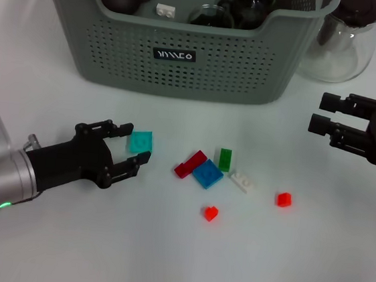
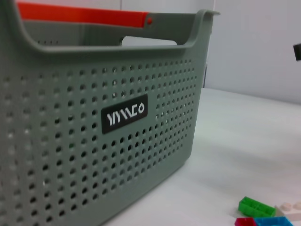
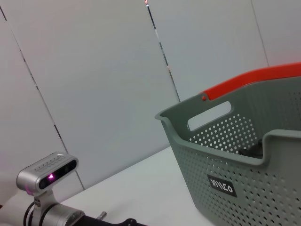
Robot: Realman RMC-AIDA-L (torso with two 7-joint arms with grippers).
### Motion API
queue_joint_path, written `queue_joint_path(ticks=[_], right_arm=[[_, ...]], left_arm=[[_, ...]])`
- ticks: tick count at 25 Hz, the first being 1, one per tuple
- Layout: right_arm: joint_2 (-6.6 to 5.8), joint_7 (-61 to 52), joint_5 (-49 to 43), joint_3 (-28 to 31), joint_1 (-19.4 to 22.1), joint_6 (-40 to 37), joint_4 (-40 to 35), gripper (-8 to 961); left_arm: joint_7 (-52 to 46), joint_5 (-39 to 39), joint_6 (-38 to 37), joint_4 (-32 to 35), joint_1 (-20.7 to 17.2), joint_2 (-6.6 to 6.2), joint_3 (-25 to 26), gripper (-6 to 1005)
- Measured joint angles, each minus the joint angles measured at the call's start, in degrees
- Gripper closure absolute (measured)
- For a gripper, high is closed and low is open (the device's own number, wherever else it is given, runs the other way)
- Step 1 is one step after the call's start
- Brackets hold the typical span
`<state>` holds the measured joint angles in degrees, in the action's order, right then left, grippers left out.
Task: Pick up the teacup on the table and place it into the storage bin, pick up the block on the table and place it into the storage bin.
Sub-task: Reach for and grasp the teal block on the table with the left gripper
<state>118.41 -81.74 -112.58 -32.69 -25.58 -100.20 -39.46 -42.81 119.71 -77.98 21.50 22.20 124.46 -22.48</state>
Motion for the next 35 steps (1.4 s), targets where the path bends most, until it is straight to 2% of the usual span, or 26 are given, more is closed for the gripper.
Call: queue_joint_path(ticks=[4,10,12,22,28,35], right_arm=[[0.02,0.0,0.0,0.0,0.0,0.0,0.0,340],[0.07,0.0,0.0,0.0,0.1,0.0,0.0,340],[0.07,0.0,0.0,0.0,0.1,0.0,0.0,340],[-0.06,0.0,0.0,0.0,0.1,0.0,0.0,340],[-0.03,0.0,0.0,0.0,0.0,0.0,0.0,340],[0.07,0.0,0.0,0.0,0.0,0.0,0.0,339]], left_arm=[[3.1,0.0,0.8,0.0,0.9,-0.04,0.4,321],[-6.3,0.9,2.3,1.3,3.1,-0.41,-1.6,309],[-9.0,1.4,2.4,2.6,3.2,-0.34,-4.5,305],[-7.9,1.4,2.8,3.4,3.3,-0.16,-5.4,284],[-7.7,1.6,5.5,3.0,3.7,-0.10,-5.7,120],[-7.8,2.1,6.1,2.8,3.5,-0.09,-6.1,121]])
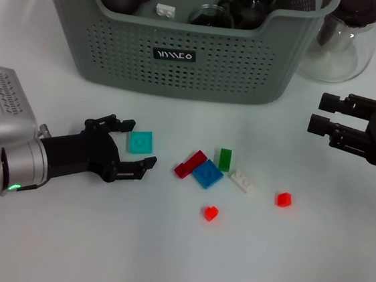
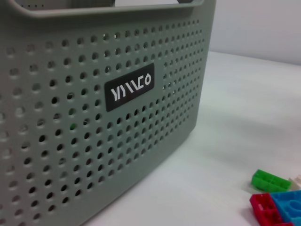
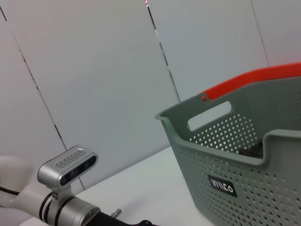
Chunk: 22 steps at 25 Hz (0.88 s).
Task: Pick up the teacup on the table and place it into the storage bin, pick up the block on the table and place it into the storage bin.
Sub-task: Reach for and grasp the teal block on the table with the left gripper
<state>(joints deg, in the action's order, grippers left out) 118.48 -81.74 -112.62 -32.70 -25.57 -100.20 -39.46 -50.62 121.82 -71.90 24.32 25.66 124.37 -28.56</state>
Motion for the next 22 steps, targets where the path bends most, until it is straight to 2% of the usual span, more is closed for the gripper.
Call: queue_joint_path(ticks=[14,22], right_arm=[[-0.01,0.0,0.0,0.0,-0.1,0.0,0.0,339],[-0.01,0.0,0.0,0.0,-0.1,0.0,0.0,339]], left_arm=[[0.5,-0.5,-2.4,0.4,-1.4,0.10,-1.1,124],[9.4,-3.4,-1.2,-1.8,-1.3,0.27,-1.0,126]])
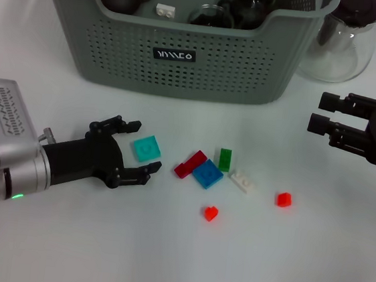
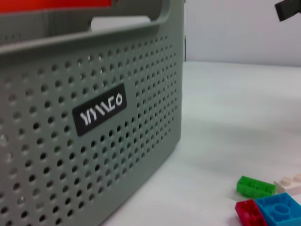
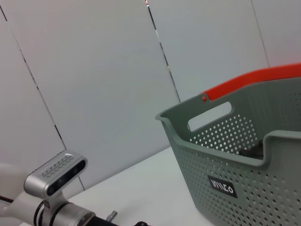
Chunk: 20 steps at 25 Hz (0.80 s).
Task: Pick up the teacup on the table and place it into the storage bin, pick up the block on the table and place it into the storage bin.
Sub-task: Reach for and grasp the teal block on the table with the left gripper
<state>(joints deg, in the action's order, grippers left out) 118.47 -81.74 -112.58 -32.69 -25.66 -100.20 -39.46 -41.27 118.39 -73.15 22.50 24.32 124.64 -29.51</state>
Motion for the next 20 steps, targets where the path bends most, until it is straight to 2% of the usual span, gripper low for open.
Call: queue_joint_path(ticks=[9,20], right_arm=[[0.00,0.0,0.0,0.0,0.0,0.0,0.0,339],[0.00,0.0,-0.2,0.0,0.1,0.0,0.0,339]], left_arm=[[4.0,-1.8,0.3,-1.8,-0.4,0.08,0.0,127],[3.8,-1.8,1.8,-1.9,-0.4,-0.01,0.0,352]])
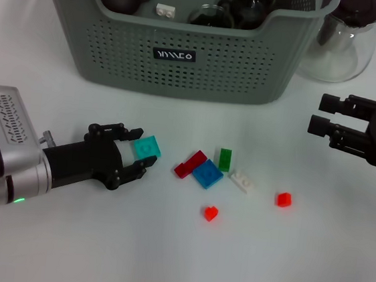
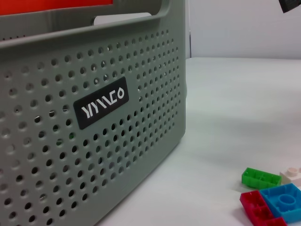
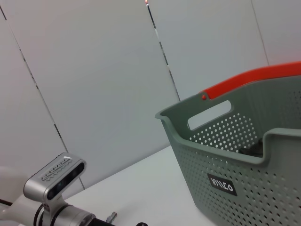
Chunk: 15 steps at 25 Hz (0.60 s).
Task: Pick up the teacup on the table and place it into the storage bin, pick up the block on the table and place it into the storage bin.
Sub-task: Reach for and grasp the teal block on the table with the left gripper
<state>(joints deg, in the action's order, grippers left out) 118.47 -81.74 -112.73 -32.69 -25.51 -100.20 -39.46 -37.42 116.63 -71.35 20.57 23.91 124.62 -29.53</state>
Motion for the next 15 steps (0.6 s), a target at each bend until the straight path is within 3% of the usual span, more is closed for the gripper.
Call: queue_joint_path(ticks=[5,15], right_arm=[[0.05,0.0,0.0,0.0,0.1,0.0,0.0,339],[0.09,0.0,-0.1,0.0,0.3,0.0,0.0,339]], left_arm=[[0.0,0.0,0.1,-0.1,0.0,0.00,0.0,464],[0.2,0.0,1.9,-1.4,0.6,0.00,-0.1,463]])
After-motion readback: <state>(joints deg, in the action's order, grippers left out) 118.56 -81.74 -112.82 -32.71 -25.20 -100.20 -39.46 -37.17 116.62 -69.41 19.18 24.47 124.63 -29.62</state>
